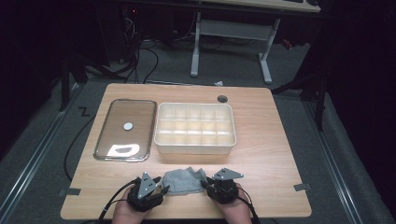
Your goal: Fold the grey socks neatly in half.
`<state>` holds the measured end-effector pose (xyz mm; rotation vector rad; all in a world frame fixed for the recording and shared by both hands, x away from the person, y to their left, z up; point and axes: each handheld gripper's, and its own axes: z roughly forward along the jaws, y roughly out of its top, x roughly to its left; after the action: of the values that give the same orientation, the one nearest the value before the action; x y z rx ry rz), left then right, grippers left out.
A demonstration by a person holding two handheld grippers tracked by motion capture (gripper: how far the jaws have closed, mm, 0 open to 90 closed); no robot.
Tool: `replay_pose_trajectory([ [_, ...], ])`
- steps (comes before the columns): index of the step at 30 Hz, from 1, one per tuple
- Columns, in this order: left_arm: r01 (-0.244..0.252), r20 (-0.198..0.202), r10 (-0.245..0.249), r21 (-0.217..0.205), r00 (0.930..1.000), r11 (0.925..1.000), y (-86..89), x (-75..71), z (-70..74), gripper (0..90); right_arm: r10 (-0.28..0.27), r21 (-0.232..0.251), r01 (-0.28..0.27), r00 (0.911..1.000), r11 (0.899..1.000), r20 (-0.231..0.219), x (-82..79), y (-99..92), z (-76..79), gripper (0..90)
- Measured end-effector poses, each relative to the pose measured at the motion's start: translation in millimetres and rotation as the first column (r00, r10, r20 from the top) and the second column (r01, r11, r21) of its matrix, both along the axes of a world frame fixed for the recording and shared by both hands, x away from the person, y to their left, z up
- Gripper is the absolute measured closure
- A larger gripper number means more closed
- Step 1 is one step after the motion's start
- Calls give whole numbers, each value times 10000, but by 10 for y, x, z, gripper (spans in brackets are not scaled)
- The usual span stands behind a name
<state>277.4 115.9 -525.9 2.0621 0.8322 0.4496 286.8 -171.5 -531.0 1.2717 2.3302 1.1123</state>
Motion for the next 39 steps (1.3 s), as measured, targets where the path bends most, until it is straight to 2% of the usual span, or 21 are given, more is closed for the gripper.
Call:
replay_pose_trajectory([
  [4,83,-40,-87,-982,10000,9951,-55,26,141,556,62,38,-62,10000,10000,-37,5,-2,-1,775],
  [6,181,-74,-189,-1004,9998,9948,-110,40,166,584,87,44,-87,10000,10000,-30,7,-3,-1,776],
  [7,251,-69,-258,-889,9996,9957,-176,54,187,626,91,64,-91,9999,9999,-48,8,-3,-1,777],
  [8,258,-79,-264,-632,9996,9977,-323,87,210,724,105,66,-105,9999,9999,-52,10,-4,-1,777],
  [9,258,-79,-264,-632,9996,9977,-323,87,210,754,110,73,-110,9999,9999,-48,10,-5,-2,777],
  [11,160,-394,-170,-278,9991,9995,-515,158,208,808,115,124,-115,9999,9999,-23,10,-7,-6,777],
  [14,-83,-496,87,87,9987,9999,-679,235,161,825,117,138,-117,9999,9998,-25,8,-9,-7,778],
  [17,-209,-544,223,267,9983,9994,-744,266,128,835,134,146,-134,9999,9998,-18,9,-11,-8,777],
  [18,-283,-605,316,544,9977,9981,-775,294,87,838,106,176,-105,9999,9998,-67,7,-13,-8,778],
  [19,-283,-605,316,544,9977,9981,-775,294,87,839,101,182,-100,9999,9998,-72,7,-13,-8,777],
  [20,-343,-911,413,771,9950,9964,-791,325,5,840,99,181,-97,9999,9998,-73,8,-13,-8,777],
  [22,-388,-767,435,613,9961,9974,-782,306,-34,839,106,197,-105,9999,9998,-35,13,-13,-9,778],
  [27,-473,-651,511,583,9966,9972,-790,280,-45,839,101,339,-100,9999,9994,-46,20,-41,3,799],
  [29,-471,-557,505,606,9972,9971,-806,267,-51,839,30,686,-19,9999,9976,-164,21,-87,29,813],
  [35,-342,-380,370,704,9986,9969,-890,262,-57,838,-31,1154,45,9999,9933,-127,8,-181,75,821],
  [36,-328,-255,349,782,9991,9964,-938,265,-60,838,-47,1433,56,10000,9897,-64,0,-221,106,823],
  [37,-328,-255,349,782,9991,9964,-938,265,-60,838,-47,1433,56,10000,9897,-64,0,-221,106,823],
  [38,-300,-99,311,930,9995,9952,-1004,269,-61,838,-81,1746,81,10000,9846,-4,-12,-258,152,826],
  [39,-281,-57,289,993,9996,9947,-1027,272,-60,838,-83,1850,62,9999,9827,110,-17,-269,174,827],
])
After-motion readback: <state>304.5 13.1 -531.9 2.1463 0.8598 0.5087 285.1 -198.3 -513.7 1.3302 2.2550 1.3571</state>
